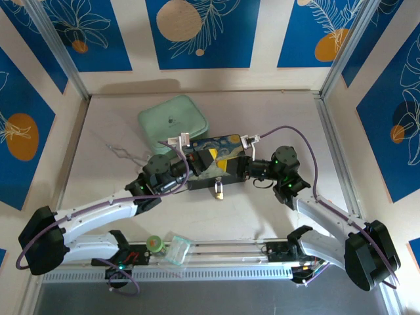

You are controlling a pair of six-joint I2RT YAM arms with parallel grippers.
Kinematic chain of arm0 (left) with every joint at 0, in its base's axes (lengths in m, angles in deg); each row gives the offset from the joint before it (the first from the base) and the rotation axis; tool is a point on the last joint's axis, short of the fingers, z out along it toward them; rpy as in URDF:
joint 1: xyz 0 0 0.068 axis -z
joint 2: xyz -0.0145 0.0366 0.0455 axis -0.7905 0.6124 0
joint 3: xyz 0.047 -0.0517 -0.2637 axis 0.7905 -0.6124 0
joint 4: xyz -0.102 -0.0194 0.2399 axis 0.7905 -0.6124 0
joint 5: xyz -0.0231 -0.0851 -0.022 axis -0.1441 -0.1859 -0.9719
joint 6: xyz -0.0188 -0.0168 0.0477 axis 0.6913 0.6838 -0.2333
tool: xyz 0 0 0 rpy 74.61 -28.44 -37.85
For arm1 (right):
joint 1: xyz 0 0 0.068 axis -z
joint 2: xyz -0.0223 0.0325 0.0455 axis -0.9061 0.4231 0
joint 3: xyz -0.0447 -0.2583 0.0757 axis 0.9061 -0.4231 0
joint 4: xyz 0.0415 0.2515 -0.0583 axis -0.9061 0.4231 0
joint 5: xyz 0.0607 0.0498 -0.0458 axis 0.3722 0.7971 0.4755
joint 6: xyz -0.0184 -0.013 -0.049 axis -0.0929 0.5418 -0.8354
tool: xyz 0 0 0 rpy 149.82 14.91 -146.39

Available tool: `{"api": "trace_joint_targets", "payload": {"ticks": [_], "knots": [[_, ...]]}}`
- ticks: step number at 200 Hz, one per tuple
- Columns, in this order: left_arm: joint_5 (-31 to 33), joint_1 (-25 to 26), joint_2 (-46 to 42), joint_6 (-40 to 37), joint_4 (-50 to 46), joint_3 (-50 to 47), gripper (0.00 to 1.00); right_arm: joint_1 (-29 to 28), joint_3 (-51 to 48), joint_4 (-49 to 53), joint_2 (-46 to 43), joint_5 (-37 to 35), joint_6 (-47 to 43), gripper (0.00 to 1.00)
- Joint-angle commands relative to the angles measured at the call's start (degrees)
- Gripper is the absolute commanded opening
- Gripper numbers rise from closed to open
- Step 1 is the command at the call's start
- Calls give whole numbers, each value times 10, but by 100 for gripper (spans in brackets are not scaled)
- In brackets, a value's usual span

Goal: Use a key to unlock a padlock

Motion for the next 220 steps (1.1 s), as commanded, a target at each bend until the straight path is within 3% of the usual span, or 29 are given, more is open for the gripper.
{"api": "trace_joint_targets", "payload": {"ticks": [1, 13, 30, 70, 83, 163, 204, 220], "knots": [[-1, 3, 8, 3, 35, -6, 0, 0, -1, -24, 5, 9, 2, 15], [-3, 3, 14, 11, 50, -9, 0, 1, -1, -25, 9, 12, 2, 4], [-5, 3, 19, 19, 56, -11, 0, 1, -2, -27, 12, 12, 4, 3], [1, 3, 26, 28, 67, -20, 0, 1, -8, -36, 15, -1, 21, 19], [2, 3, 28, 30, 70, -21, 0, 1, -8, -42, 16, -2, 25, 20], [25, 3, 20, 39, 73, -38, 0, 0, -20, -52, 12, 0, 27, 0], [46, 3, 9, 37, 37, -40, 0, 3, -23, -42, 3, -3, 29, 0], [50, 3, 7, 30, 30, -41, 25, 4, -19, -25, 0, -2, 22, 0]]}}
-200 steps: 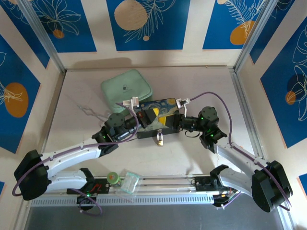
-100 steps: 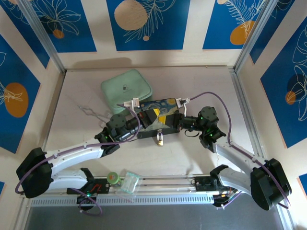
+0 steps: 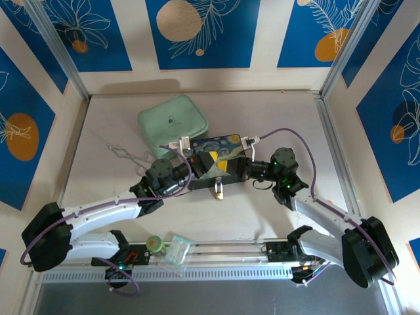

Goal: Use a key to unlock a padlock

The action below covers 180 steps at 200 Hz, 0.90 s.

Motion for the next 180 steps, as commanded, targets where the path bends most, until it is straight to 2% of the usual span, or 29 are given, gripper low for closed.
{"api": "trace_joint_targets", "payload": {"ticks": [1, 18, 28, 43, 72, 107, 152, 180], "knots": [[30, 1, -13, -6, -25, -7, 27, 1, 1, 3, -15, 6, -9, 0], [35, 1, -18, -21, -38, -6, 63, 3, 6, 38, -21, 4, -18, 0], [42, 1, -23, -30, -60, -4, 79, 9, 12, 83, -29, -2, -27, 0], [62, 1, -34, -40, -140, 11, 90, 21, 12, 146, -47, -4, -44, 0], [111, 7, -41, -40, -282, 36, 91, 50, 12, 322, -88, -36, -105, 0], [155, 53, -1, -82, -398, 87, 85, 85, -17, 388, -109, -19, -127, 0], [189, 102, 66, -64, -390, 81, 73, 134, -54, 447, -146, 0, -145, 0], [159, 110, 127, -64, -370, 93, 72, 164, -67, 454, -147, 24, -154, 0]]}}
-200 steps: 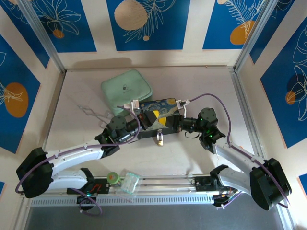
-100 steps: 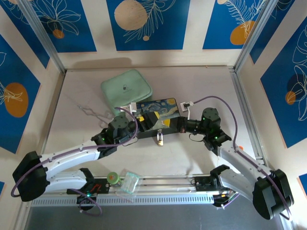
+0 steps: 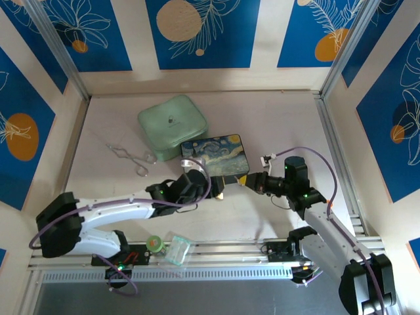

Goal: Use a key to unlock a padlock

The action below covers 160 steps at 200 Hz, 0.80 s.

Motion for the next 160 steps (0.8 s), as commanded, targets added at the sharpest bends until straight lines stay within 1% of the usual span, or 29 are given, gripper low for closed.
{"api": "trace_joint_targets", "payload": {"ticks": [1, 32, 49, 73, 97, 109, 132, 152, 160], "knots": [[-3, 7, 41, -5, -4, 22, 72, 21, -13, 32, -7, 38, -23, 0], [-34, -2, 97, -8, 59, 15, 69, 41, -20, 31, -7, 58, -28, 0], [-30, -2, 123, -10, 60, 25, 70, 47, -23, 28, -9, 67, -27, 0], [-28, -4, 154, -6, 98, 17, 70, 51, -24, 30, -12, 73, -30, 0], [-13, -5, 177, -6, 95, 20, 69, 53, -25, 33, -13, 73, -32, 0], [-14, -6, 188, -7, 112, 15, 66, 53, -26, 33, -13, 73, -31, 0], [-20, -9, 208, -5, 118, 23, 61, 55, -26, 35, -12, 75, -33, 0], [-24, -10, 222, 3, 142, 18, 50, 55, -29, 34, -13, 76, -32, 0], [-25, -11, 225, 4, 147, 18, 48, 56, -31, 33, -12, 76, -32, 0]]}}
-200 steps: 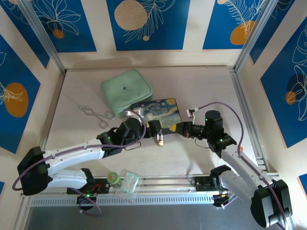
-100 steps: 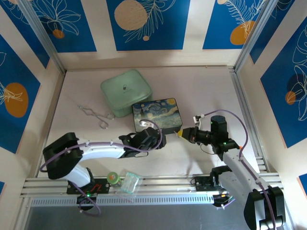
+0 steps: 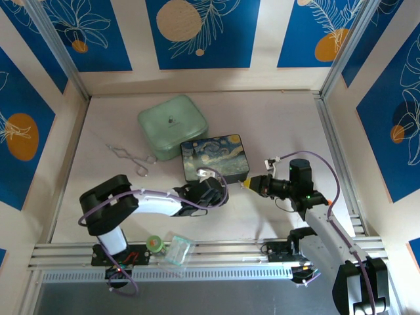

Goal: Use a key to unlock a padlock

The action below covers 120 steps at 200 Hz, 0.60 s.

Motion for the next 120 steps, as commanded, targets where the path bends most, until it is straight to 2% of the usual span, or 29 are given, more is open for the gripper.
{"api": "trace_joint_targets", "payload": {"ticks": [1, 25, 51, 94, 120], "knots": [[-3, -6, 14, 7, 36, 10, 47, 4, -12, 13, -5, 18, -10, 0], [1, -6, 18, 16, 29, 10, 37, 5, -21, -2, -5, 27, -5, 0], [1, -6, 17, 23, 33, 7, 17, 5, -26, -4, -5, 25, -6, 0], [5, -8, -3, 56, 68, -14, 3, -4, -35, 0, -6, 12, -1, 0], [-15, -17, -14, 107, 138, -45, 0, -25, -67, -51, -5, 1, 56, 0]]}}
